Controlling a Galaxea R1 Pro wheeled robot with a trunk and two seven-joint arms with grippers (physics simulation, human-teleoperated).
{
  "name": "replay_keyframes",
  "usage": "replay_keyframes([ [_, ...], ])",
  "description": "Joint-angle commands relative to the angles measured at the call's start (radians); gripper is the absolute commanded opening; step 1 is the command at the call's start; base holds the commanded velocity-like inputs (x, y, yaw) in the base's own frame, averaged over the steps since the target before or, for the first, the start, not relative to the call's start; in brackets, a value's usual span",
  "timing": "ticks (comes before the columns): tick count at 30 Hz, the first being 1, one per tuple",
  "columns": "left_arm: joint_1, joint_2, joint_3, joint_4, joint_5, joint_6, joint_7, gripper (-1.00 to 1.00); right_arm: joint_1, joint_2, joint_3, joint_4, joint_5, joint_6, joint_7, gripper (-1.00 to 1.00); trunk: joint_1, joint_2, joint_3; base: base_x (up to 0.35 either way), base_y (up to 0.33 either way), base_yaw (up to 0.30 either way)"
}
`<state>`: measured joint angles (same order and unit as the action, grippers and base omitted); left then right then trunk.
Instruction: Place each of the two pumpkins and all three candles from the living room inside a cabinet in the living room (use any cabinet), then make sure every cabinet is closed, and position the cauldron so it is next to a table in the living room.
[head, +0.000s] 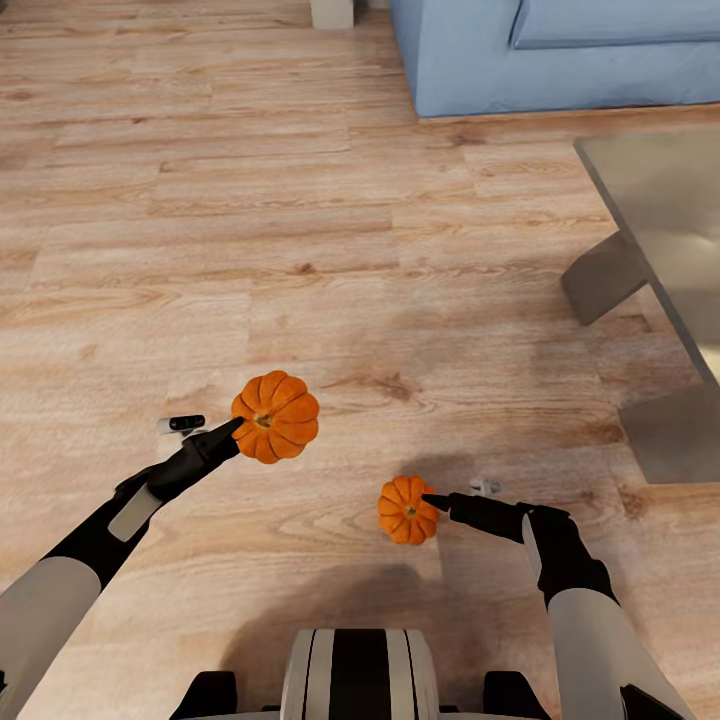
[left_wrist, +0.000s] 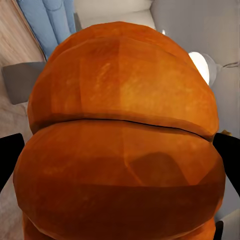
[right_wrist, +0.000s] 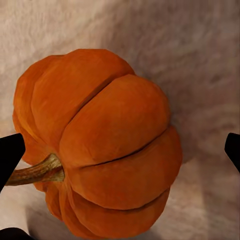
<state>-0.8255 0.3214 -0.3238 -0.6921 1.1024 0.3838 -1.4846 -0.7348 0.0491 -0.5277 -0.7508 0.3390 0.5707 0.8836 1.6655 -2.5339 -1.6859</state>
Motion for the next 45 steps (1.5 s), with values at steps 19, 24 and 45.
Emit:
replay_keyframes([
  [19, 0.038, 0.005, 0.110, -0.059, 0.001, -0.007, -0.011, -1.00, -0.021, -0.049, -0.006, -0.003, 0.003, -0.012, -0.008, 1.00, 0.000, 0.000, 0.000, -0.013, 0.017, 0.000],
  [24, 0.039, 0.005, 0.141, -0.059, 0.001, -0.007, -0.011, -1.00, -0.021, -0.047, -0.005, -0.001, 0.003, -0.011, -0.008, 1.00, 0.000, 0.000, 0.000, -0.137, 0.149, 0.000],
  [45, 0.039, 0.005, 0.178, -0.060, 0.000, -0.008, -0.011, -1.00, -0.021, -0.043, 0.033, 0.004, 0.006, -0.009, -0.027, 1.00, 0.000, 0.000, 0.000, -0.009, 0.054, 0.000],
])
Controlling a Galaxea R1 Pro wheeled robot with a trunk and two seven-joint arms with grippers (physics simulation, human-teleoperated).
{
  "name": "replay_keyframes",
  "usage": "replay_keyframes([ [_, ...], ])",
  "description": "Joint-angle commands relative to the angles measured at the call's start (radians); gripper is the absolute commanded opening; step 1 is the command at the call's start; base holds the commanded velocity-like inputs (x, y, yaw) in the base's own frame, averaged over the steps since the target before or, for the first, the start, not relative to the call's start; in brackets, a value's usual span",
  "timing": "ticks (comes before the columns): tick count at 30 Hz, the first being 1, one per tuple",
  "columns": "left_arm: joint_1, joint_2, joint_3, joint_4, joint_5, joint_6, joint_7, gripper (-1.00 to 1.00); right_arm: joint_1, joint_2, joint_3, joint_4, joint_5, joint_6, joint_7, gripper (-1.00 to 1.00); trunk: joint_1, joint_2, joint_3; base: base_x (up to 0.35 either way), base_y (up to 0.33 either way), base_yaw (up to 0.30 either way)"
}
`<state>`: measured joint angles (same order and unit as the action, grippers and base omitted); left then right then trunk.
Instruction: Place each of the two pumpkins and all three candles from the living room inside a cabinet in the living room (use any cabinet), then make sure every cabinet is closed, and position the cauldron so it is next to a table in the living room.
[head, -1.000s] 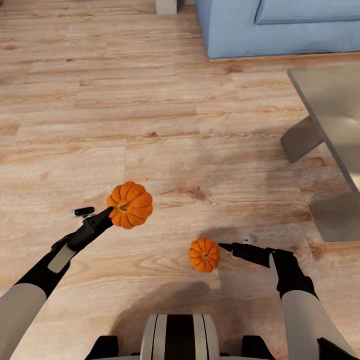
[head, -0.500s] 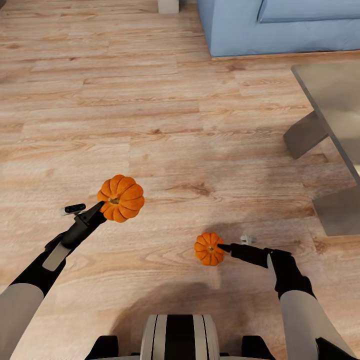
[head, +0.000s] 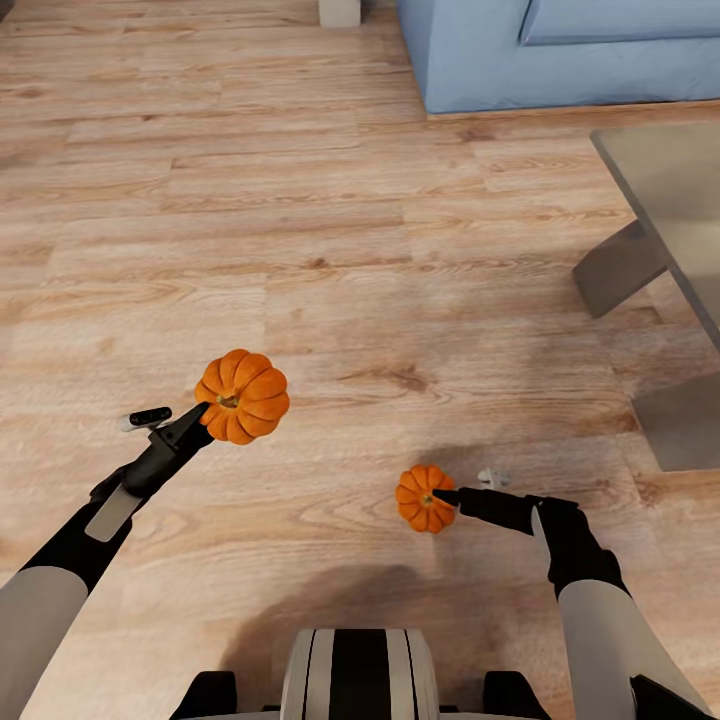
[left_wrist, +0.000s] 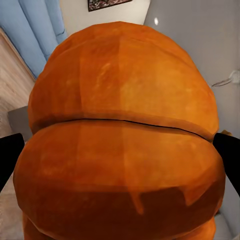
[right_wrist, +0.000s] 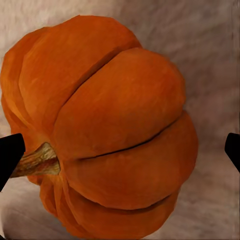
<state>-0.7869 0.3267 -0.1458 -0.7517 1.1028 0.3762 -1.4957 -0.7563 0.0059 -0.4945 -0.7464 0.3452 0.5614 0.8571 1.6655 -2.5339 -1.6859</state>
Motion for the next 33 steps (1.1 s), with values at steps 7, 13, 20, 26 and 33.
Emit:
replay_keyframes([
  [7, 0.000, 0.000, 0.000, 0.000, 0.000, 0.000, 0.000, -1.00, 0.000, -0.001, 0.003, -0.002, -0.003, 0.000, -0.098, 1.00, 0.000, 0.000, -0.001, 0.000, 0.003, 0.072],
  [13, 0.000, 0.000, 0.000, 0.000, 0.000, 0.000, -0.001, -1.00, 0.000, -0.002, 0.004, -0.001, -0.001, 0.000, -0.109, 1.00, 0.000, 0.000, -0.003, 0.000, 0.000, 0.259],
  [20, 0.000, 0.000, 0.000, 0.000, 0.000, 0.000, 0.000, -1.00, 0.000, 0.000, 0.004, 0.000, -0.001, 0.001, -0.129, 1.00, 0.000, 0.000, -0.005, 0.000, 0.000, 0.281],
  [26, 0.000, -0.001, 0.000, -0.001, 0.000, 0.000, 0.000, -1.00, 0.000, 0.001, 0.014, -0.003, -0.001, 0.002, -0.130, 1.00, 0.000, 0.000, -0.005, 0.000, 0.000, 0.284],
  [33, 0.000, -0.003, 0.000, -0.002, 0.000, 0.000, 0.002, -1.00, 0.000, 0.001, 0.146, -0.007, 0.001, 0.010, -0.127, 1.00, 0.000, 0.000, -0.005, 0.000, 0.000, 0.139],
])
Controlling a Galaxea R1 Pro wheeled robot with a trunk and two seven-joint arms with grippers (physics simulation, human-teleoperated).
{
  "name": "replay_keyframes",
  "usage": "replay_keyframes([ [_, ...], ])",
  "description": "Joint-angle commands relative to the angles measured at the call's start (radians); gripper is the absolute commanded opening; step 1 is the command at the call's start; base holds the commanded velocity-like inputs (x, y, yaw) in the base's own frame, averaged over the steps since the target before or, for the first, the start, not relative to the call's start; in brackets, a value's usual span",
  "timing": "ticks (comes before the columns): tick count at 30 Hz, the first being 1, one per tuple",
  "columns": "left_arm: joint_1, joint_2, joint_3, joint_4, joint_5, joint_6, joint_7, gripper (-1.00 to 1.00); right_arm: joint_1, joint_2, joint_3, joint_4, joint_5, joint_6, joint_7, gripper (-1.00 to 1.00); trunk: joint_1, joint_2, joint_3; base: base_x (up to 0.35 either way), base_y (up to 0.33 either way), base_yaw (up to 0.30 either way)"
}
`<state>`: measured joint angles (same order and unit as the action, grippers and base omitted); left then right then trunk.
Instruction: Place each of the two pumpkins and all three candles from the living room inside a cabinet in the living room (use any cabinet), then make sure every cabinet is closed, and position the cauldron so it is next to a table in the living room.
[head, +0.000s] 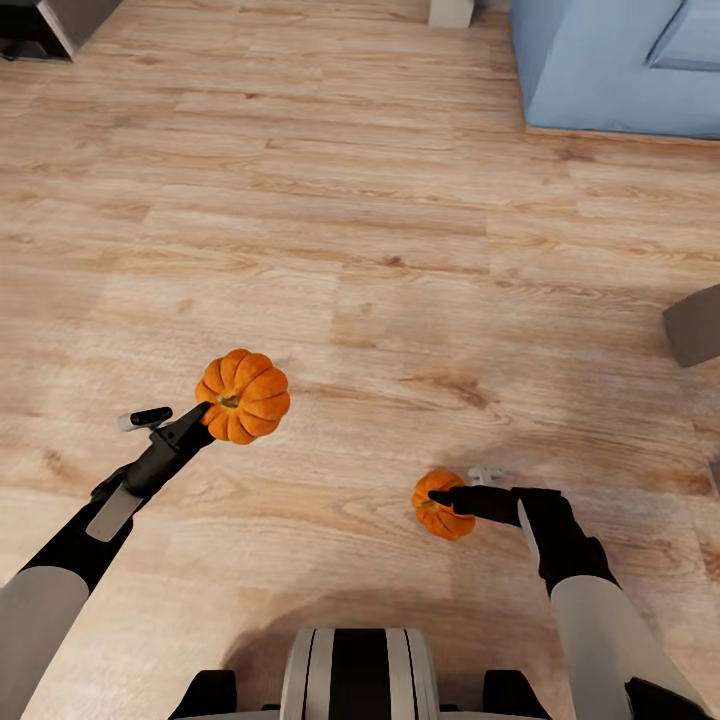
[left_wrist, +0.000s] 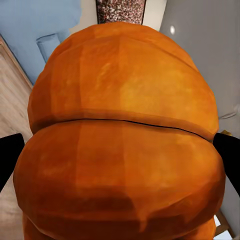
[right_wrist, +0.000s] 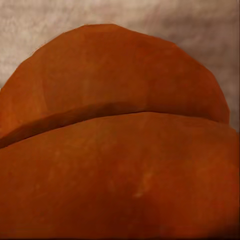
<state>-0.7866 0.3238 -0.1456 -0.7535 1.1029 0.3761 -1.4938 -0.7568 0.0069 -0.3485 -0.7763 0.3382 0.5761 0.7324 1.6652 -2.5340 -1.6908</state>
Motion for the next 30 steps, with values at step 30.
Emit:
replay_keyframes([
  [30, 0.000, -0.006, -0.002, -0.001, 0.000, 0.000, 0.006, -1.00, 0.001, -0.121, -0.191, -0.190, -0.008, 0.063, 0.463, -1.00, 0.000, 0.000, 0.000, 0.000, 0.000, 0.001],
])
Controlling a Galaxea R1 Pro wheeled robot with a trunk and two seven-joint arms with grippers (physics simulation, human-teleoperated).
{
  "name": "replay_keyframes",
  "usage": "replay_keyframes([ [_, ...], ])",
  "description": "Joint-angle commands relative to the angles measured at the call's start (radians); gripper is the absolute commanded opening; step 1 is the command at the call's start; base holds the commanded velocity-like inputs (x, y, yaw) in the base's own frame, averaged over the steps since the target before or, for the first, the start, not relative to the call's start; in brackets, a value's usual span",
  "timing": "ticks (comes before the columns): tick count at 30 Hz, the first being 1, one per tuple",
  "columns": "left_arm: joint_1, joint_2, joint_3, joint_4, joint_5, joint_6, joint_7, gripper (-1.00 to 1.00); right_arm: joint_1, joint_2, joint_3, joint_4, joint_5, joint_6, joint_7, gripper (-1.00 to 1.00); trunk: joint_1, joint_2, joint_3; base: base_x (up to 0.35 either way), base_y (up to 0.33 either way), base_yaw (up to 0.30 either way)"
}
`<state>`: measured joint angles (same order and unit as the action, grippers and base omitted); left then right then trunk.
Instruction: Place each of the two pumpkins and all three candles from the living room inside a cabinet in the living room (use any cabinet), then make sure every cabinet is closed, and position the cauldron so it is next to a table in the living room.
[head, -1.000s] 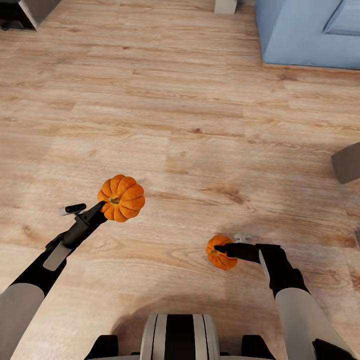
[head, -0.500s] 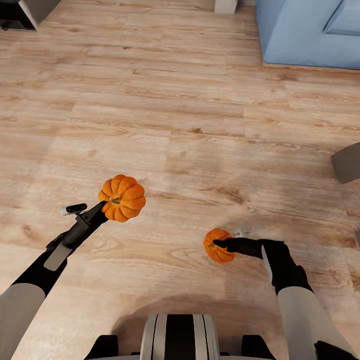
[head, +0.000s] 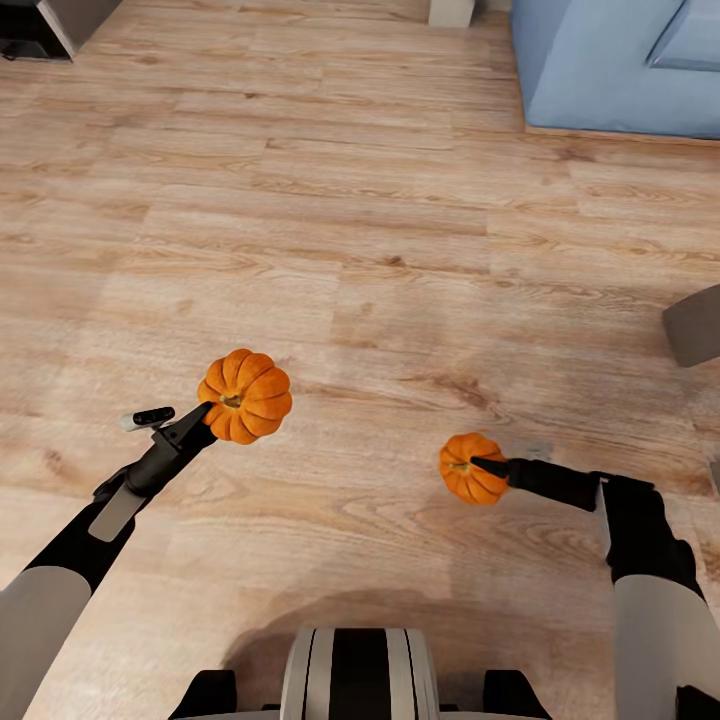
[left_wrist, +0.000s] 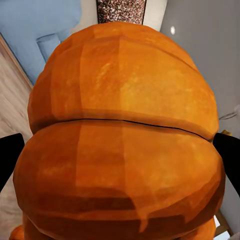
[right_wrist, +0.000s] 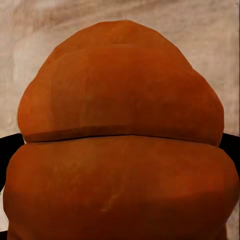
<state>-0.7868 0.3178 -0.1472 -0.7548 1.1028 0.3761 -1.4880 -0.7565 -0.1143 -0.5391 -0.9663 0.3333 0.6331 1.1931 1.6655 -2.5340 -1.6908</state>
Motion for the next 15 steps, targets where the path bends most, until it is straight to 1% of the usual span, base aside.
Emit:
replay_keyframes([
  [1, 0.000, 0.000, 0.000, 0.000, 0.000, 0.000, 0.000, -1.00, 0.000, -0.010, -0.041, -0.006, -0.003, 0.016, 0.007, -1.00, 0.000, 0.000, 0.000, 0.000, 0.000, 0.000],
  [3, 0.000, 0.000, 0.000, 0.000, 0.000, 0.000, 0.000, -1.00, 0.000, -0.013, -0.056, -0.008, -0.003, 0.018, 0.009, -1.00, 0.000, 0.000, 0.000, 0.000, 0.000, 0.000],
  [6, 0.000, -0.001, 0.000, 0.000, 0.000, 0.000, 0.000, -1.00, 0.000, -0.014, -0.063, -0.009, -0.003, 0.020, 0.010, -1.00, 0.000, 0.000, 0.000, 0.000, 0.000, 0.000],
  [15, 0.000, -0.001, 0.000, 0.000, 0.000, 0.000, 0.000, -1.00, 0.000, -0.014, -0.066, -0.009, -0.004, 0.023, 0.014, -1.00, 0.000, 0.000, 0.000, 0.000, 0.000, 0.000],
])
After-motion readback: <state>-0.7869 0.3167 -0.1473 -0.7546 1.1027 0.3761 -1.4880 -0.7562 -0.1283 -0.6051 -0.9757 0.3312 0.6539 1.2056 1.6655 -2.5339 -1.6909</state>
